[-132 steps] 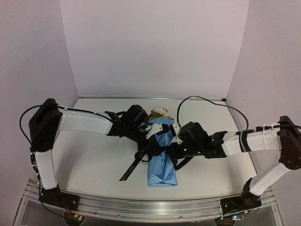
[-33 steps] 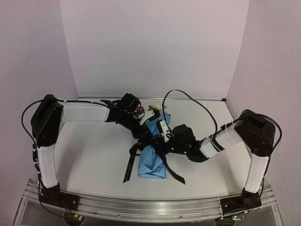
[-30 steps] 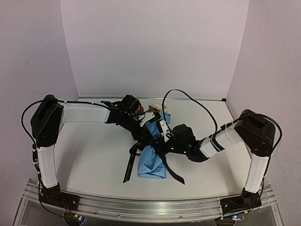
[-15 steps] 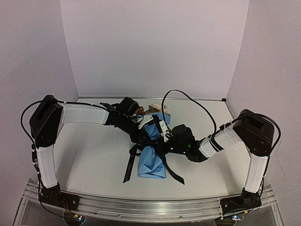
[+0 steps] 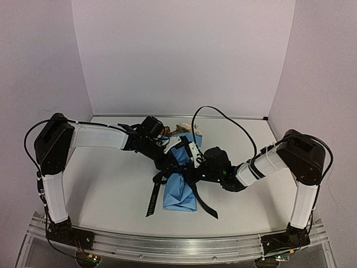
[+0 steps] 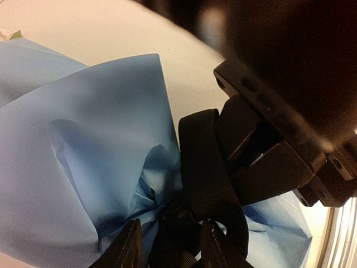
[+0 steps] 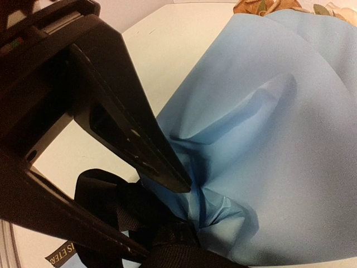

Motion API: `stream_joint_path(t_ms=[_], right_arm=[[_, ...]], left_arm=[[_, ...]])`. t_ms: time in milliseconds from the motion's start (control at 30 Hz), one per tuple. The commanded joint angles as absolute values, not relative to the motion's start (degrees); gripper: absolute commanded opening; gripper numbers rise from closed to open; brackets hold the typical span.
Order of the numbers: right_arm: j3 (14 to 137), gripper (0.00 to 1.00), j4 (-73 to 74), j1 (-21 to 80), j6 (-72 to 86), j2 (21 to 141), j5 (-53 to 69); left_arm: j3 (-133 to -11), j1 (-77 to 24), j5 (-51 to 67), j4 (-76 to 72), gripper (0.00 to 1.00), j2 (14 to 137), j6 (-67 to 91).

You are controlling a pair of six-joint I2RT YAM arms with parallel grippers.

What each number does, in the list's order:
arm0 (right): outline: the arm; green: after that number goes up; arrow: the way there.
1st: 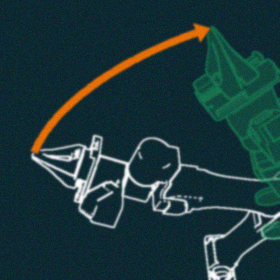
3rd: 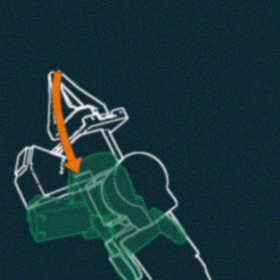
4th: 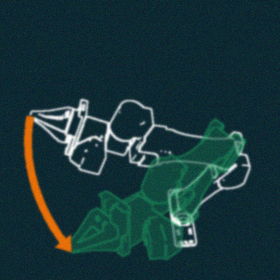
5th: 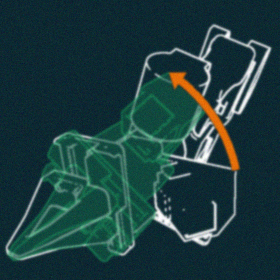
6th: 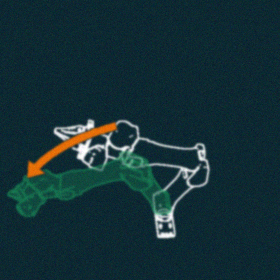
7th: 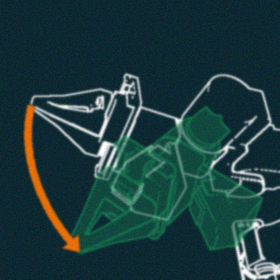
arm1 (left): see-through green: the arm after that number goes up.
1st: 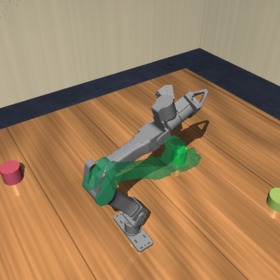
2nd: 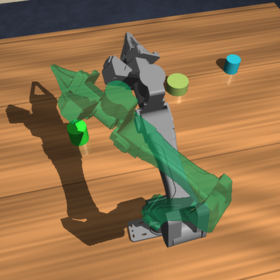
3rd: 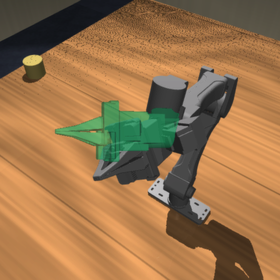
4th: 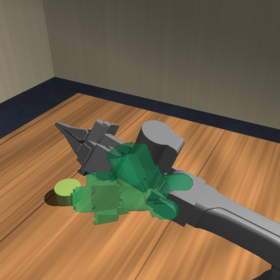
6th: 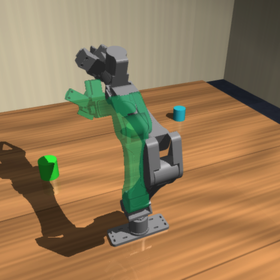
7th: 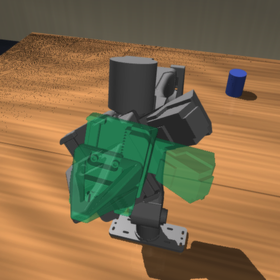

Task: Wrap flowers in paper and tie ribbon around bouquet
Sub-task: Cross the half-tied ribbon over the folded bouquet.

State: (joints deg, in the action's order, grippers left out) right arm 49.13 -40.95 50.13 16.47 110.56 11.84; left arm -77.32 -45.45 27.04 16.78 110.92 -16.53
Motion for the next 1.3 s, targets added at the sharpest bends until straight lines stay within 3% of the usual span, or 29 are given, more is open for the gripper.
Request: stream_joint_path(t_ms=[0,167,300,467,767,933,1100,1267], right_arm=[[51.6,0.0,-42.5,50.0,15.3,108.9,13.0],[51.6,0.0,-42.5,50.0,15.3,107.7,13.8],[51.3,0.0,-42.6,50.1,15.2,106.7,14.4],[51.0,0.0,-42.5,50.0,15.1,106.2,14.6],[51.0,0.0,-42.5,50.1,14.1,106.1,14.0],[51.0,0.0,-42.5,50.0,13.6,105.2,13.5],[50.6,0.01,-42.5,50.0,14.6,104.4,12.9],[49.4,0.1,-42.5,50.0,16.2,103.9,11.2]], left_arm=[[-76.5,-45.7,28.6,13.9,0.41,107.4,-16.5],[-76.2,-45.7,28.5,13.3,0.46,107.1,-16.1],[-76.1,-45.7,27.9,12.7,0.46,107.2,-15.8],[-77.2,-45.7,28.5,13.3,0.37,108.3,-15.3],[-77.0,-45.7,29.4,13.1,0.41,108.7,-13.6],[-77.1,-45.7,30.5,13.2,0.29,109.2,-12.8],[-77.8,-45.7,31.4,13.0,0.02,109.9,-11.3],[-75.8,-45.6,29.0,9.4,0.0,108.3,-8.8]])
